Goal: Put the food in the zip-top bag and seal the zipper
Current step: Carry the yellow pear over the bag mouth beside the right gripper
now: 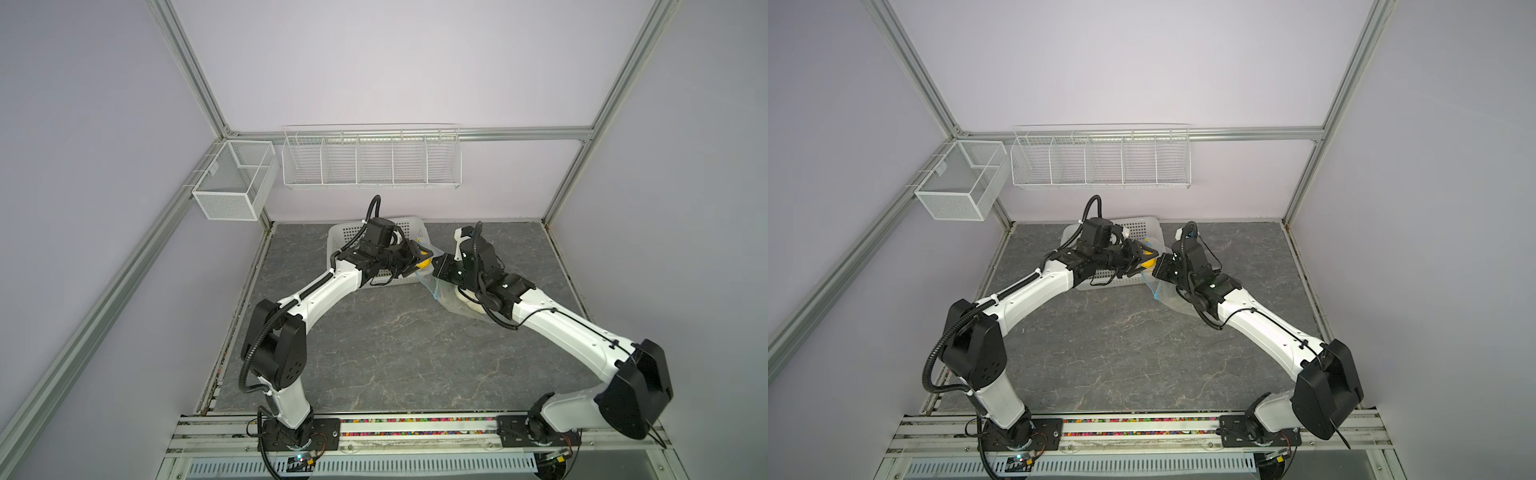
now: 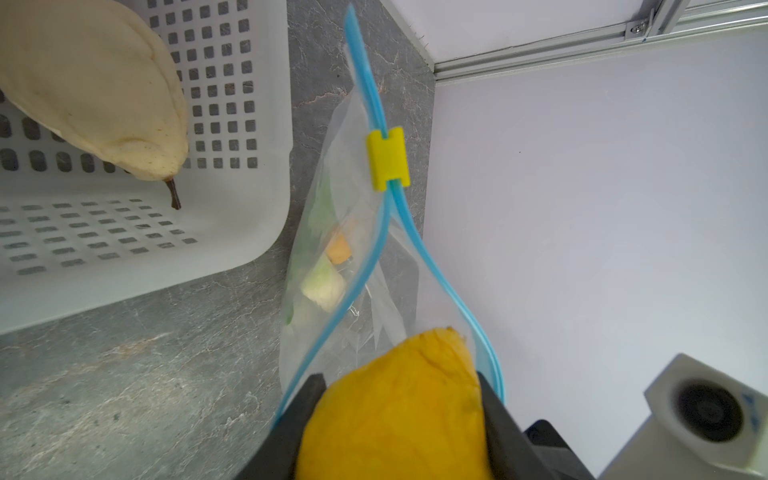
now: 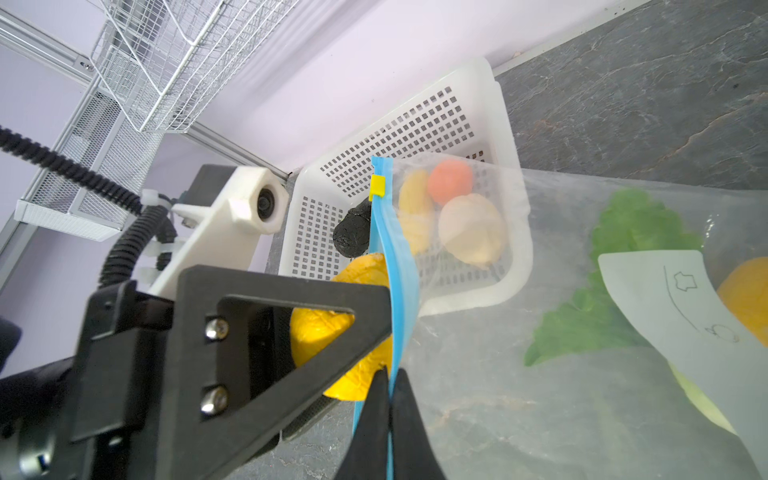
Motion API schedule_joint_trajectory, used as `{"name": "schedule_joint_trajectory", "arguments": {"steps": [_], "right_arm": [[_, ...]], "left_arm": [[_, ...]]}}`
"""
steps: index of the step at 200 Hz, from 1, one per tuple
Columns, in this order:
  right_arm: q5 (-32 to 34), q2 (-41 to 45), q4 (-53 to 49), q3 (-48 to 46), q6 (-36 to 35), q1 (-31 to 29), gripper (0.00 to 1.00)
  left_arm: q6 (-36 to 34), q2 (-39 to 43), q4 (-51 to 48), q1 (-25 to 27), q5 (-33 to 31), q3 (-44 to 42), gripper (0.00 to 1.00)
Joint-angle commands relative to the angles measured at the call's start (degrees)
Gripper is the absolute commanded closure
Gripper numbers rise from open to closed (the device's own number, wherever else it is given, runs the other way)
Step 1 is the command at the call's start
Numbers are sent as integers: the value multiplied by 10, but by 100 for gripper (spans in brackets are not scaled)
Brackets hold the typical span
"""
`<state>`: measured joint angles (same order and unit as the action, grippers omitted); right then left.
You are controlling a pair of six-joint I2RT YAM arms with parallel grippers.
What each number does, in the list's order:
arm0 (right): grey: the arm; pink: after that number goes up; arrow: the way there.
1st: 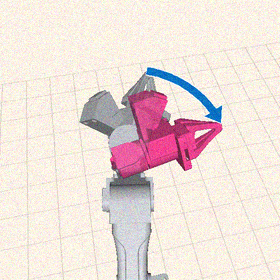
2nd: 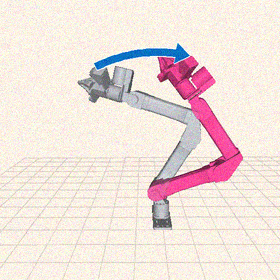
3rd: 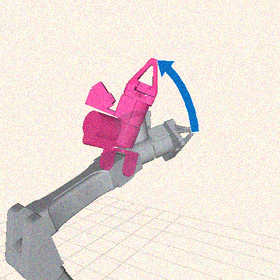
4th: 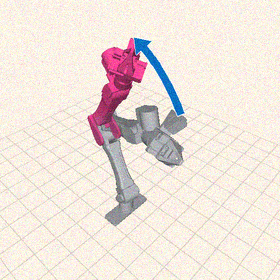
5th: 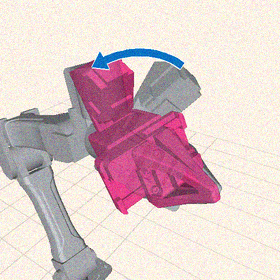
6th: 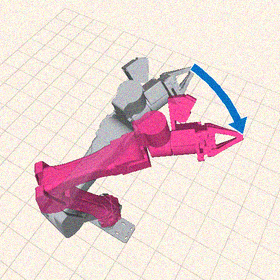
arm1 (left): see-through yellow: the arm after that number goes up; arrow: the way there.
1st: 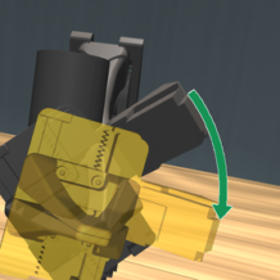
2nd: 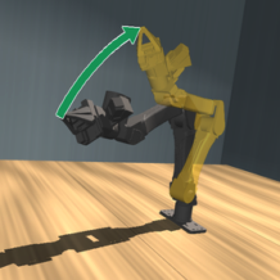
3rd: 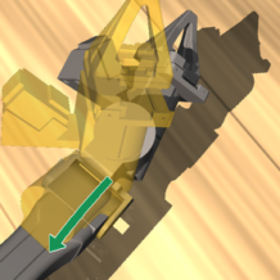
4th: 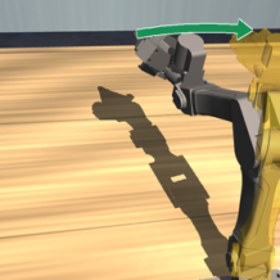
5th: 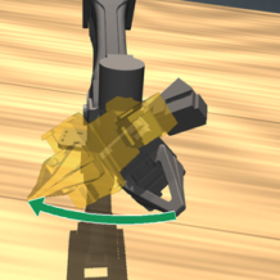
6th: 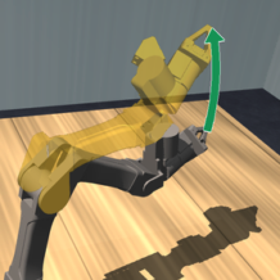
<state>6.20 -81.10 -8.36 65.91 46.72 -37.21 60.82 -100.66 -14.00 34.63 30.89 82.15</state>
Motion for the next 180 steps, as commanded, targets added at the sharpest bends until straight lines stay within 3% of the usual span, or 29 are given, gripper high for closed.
{"name": "schedule_joint_trajectory", "arguments": {"steps": [1,60,180], "right_arm": [[16,16,-9,-7,11,3,94],[41,15,-37,4,11,4,94],[31,17,-28,15,11,4,94]], "left_arm": [[2,1,4,1,-7,-6,58],[1,0,3,1,-9,-10,58],[-3,-16,-8,10,-5,2,58]]}}
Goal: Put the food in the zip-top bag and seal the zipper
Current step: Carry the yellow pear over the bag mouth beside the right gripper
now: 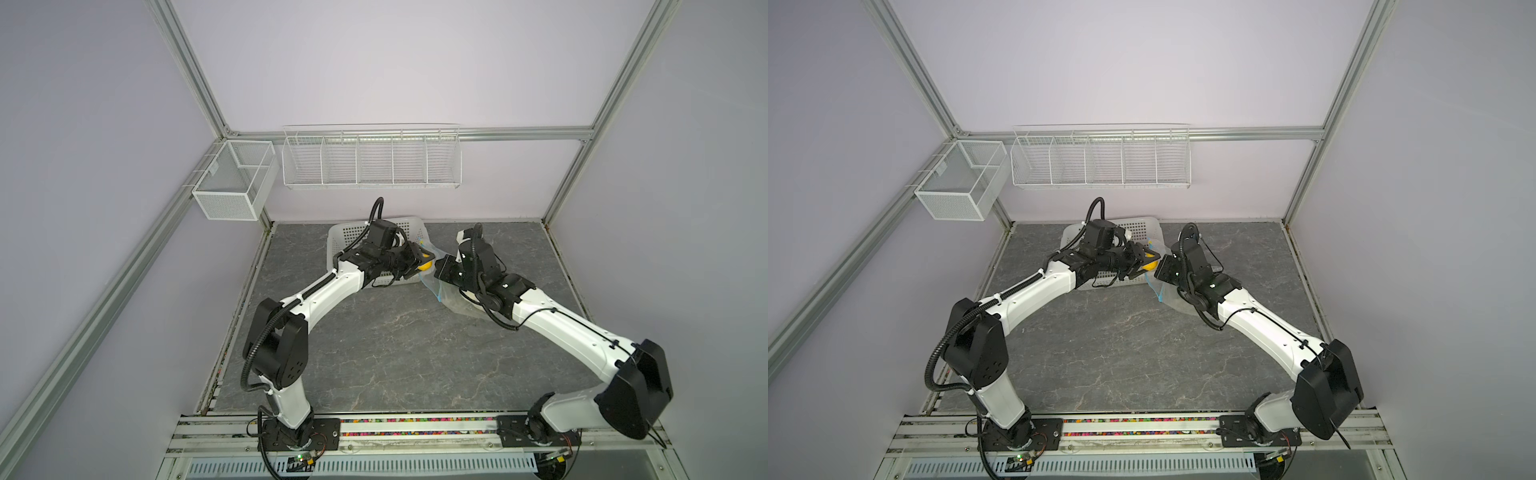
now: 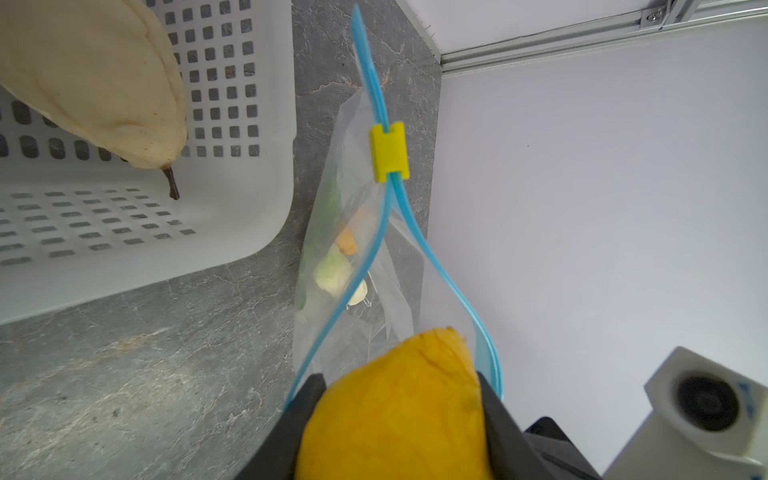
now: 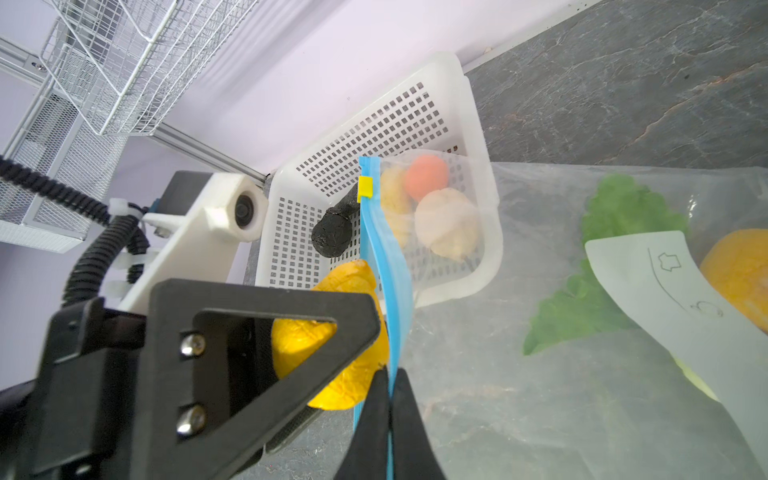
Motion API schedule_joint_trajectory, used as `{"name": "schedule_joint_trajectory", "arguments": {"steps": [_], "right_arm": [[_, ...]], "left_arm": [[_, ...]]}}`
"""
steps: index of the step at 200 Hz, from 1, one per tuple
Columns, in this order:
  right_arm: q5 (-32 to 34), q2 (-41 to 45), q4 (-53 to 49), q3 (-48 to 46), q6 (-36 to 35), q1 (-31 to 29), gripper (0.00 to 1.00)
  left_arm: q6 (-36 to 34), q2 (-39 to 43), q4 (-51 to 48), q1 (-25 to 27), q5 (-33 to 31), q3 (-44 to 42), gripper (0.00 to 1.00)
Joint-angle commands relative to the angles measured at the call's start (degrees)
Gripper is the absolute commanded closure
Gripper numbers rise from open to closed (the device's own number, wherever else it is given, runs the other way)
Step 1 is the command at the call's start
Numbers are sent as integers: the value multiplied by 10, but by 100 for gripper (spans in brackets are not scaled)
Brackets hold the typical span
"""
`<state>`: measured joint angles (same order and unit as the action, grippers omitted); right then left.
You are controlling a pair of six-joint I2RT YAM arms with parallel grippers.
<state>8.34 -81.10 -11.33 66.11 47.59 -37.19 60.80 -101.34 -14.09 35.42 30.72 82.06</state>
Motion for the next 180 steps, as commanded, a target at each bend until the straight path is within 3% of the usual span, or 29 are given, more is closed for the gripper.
{"name": "schedule_joint_trajectory", "arguments": {"steps": [1,180], "right_arm": [[10,17,2,13,2,4,94],[-6,13,15,23,8,0,94]], "left_arm": [[-3,-9,-8,2,-3,3,58],[-21,-34,-39,12,-6,23,57]]}}
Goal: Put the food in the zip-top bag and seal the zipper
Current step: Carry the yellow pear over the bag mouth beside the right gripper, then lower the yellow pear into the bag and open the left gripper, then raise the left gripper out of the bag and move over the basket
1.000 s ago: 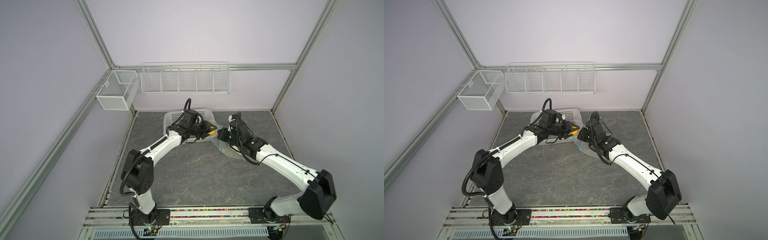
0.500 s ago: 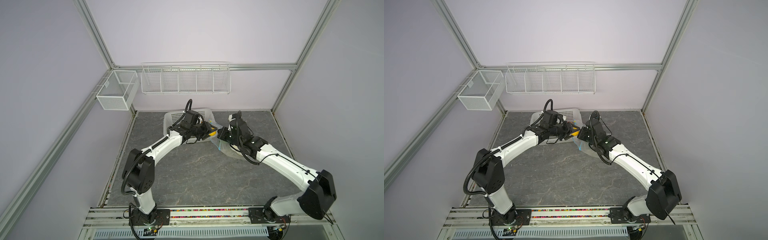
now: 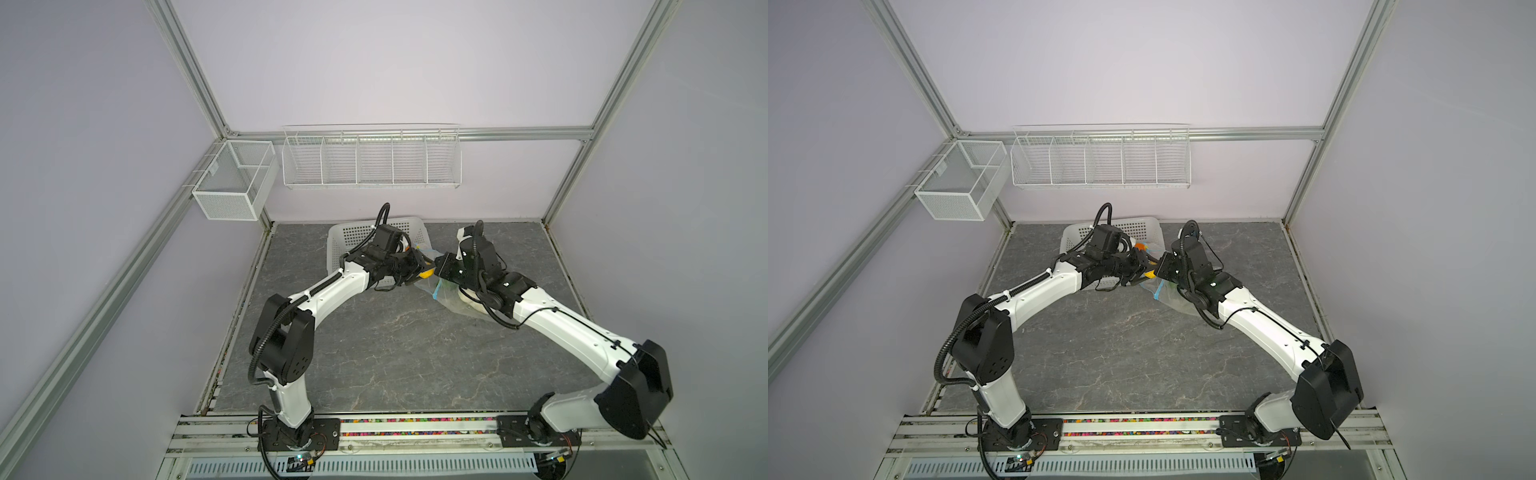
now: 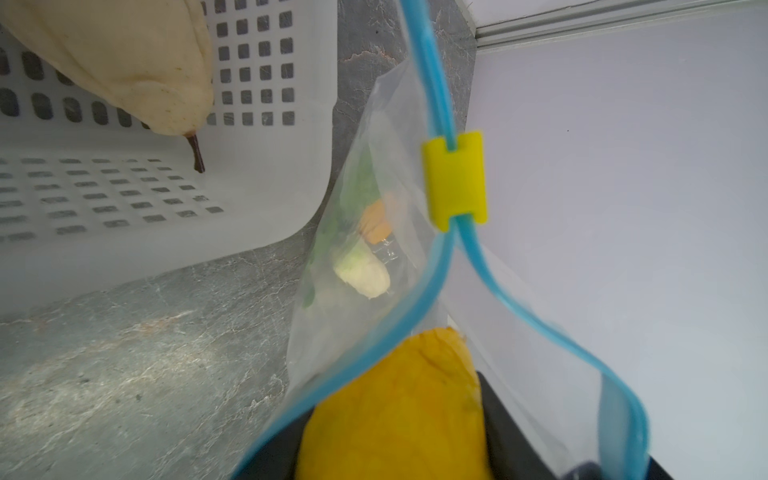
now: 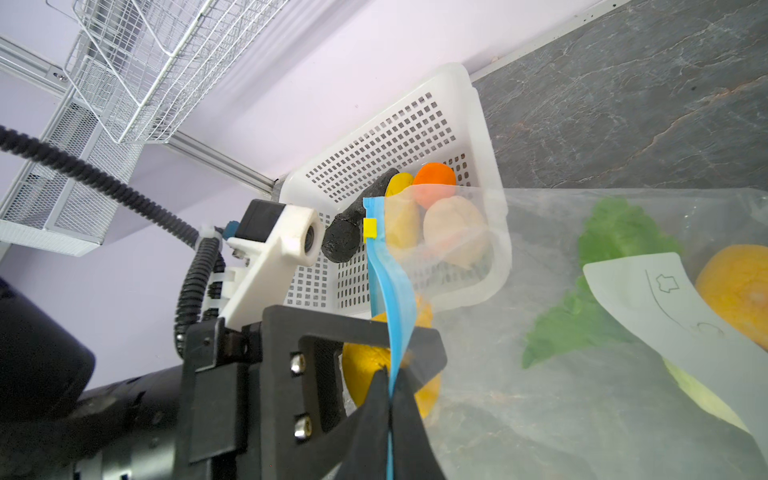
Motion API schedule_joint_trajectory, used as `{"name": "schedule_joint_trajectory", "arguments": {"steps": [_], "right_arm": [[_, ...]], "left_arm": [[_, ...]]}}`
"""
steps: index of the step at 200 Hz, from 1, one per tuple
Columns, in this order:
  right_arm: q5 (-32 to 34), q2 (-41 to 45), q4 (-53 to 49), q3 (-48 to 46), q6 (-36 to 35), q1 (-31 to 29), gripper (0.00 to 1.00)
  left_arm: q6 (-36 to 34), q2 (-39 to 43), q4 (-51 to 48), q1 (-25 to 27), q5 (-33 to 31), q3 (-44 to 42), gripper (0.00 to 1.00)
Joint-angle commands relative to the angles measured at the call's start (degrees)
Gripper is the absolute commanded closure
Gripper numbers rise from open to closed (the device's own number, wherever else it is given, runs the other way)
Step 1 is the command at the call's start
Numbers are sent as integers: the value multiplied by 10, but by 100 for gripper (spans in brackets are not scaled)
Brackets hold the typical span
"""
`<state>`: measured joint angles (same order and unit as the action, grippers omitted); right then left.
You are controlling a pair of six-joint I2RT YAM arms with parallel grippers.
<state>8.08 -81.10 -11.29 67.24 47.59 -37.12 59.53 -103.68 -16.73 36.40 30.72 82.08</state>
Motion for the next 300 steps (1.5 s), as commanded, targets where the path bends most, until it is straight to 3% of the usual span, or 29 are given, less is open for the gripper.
{"name": "schedule_joint_trajectory", "arguments": {"steps": [1,32,114,194,300], "right_arm": [[-3,13,14,11,8,-1,94],[-3,12,15,11,8,-1,94],[-5,14,16,10,6,-1,94],[-3,16,13,7,5,-1,94],[16,41,-26,-11,-31,0,94]], "left_arm": [[-8,-10,-13,3,-7,23,57],[-10,-11,-14,4,-8,23,54],[-12,-12,-17,7,-9,28,28],[-29,7,-34,8,-29,24,27],[-134,111,-121,7,-165,4,28]]}}
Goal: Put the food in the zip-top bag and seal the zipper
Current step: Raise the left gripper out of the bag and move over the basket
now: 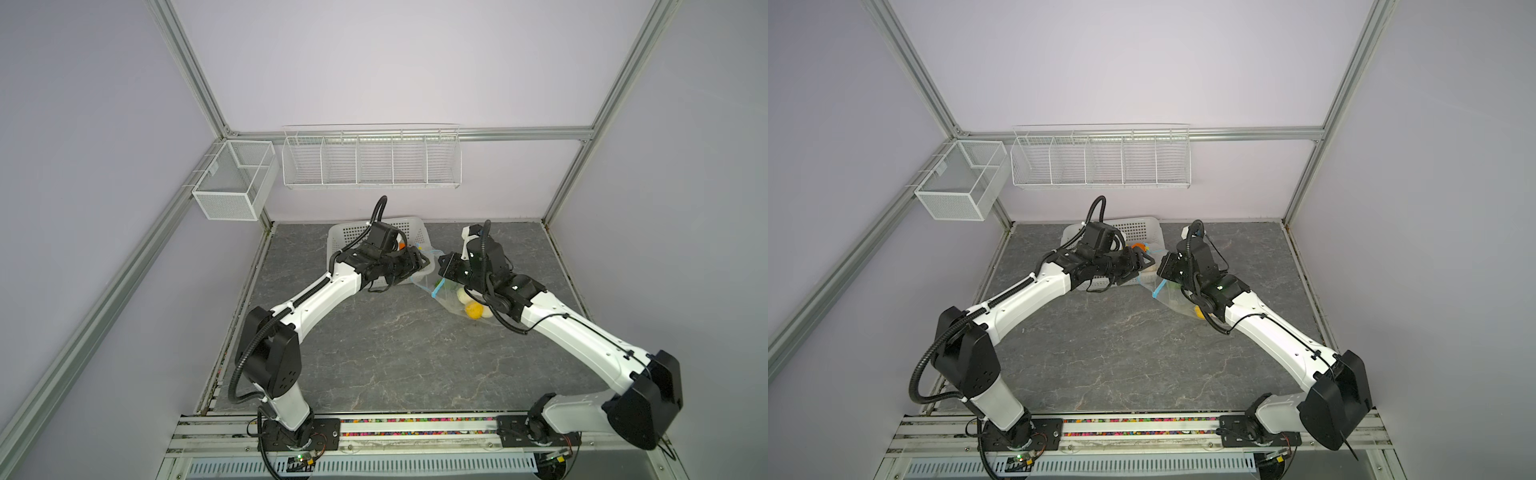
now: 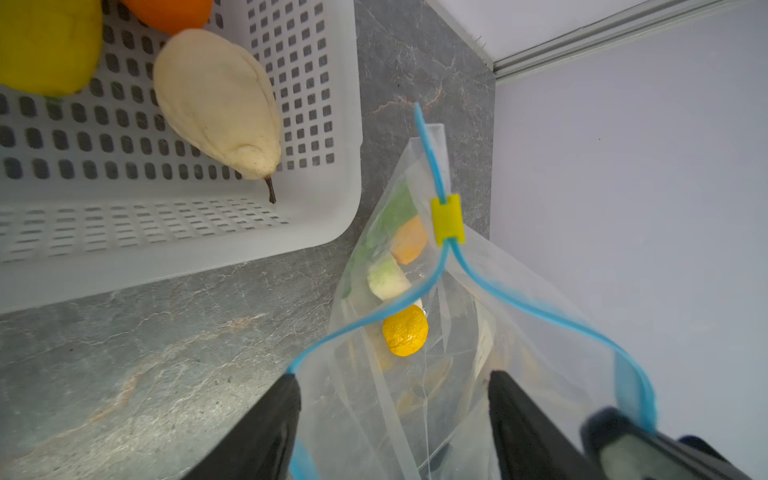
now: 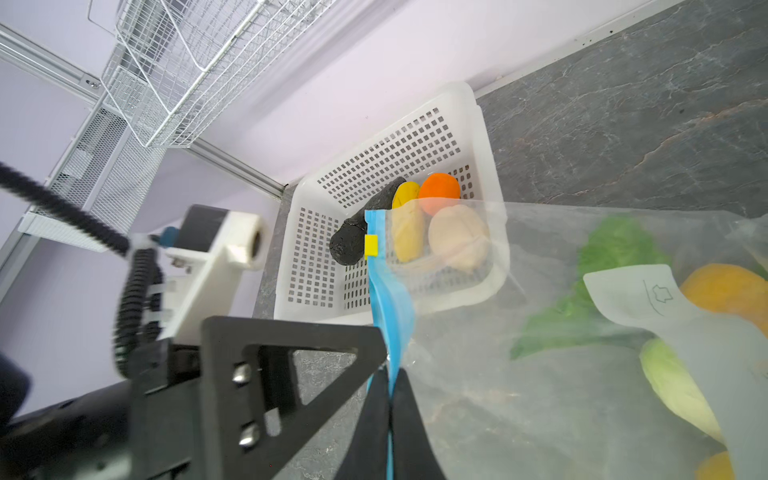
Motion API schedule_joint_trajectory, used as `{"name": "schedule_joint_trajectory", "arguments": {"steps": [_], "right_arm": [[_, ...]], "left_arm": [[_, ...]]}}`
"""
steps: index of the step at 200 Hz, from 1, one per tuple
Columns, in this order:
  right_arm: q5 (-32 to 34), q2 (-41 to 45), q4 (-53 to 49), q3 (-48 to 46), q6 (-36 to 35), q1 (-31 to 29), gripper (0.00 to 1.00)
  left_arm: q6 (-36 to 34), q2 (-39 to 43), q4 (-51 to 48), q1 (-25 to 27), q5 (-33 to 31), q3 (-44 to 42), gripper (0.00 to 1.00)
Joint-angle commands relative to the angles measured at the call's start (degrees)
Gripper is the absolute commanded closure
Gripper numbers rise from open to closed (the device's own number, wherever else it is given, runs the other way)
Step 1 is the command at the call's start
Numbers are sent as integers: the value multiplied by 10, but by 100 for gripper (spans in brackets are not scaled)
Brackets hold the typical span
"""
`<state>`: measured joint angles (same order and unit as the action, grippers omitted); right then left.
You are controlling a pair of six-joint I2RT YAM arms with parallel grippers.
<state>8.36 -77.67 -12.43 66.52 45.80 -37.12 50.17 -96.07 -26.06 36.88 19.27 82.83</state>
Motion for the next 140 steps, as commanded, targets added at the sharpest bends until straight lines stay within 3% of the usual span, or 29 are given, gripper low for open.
{"name": "schedule_joint_trajectory", "arguments": {"steps": [1,98,140], "right_arm": [[13,6,-16,-4,-13,0,94],[58,-13,-48,14,-18,-27,94],[64,-18,-43,6,-19,-29,94]], "left_arm": [[-40,36,-28,2,-52,-4,27],[-129,67,-109,-34,-108,17,27],[-166,22,-163,-55,-156,61,27]]}}
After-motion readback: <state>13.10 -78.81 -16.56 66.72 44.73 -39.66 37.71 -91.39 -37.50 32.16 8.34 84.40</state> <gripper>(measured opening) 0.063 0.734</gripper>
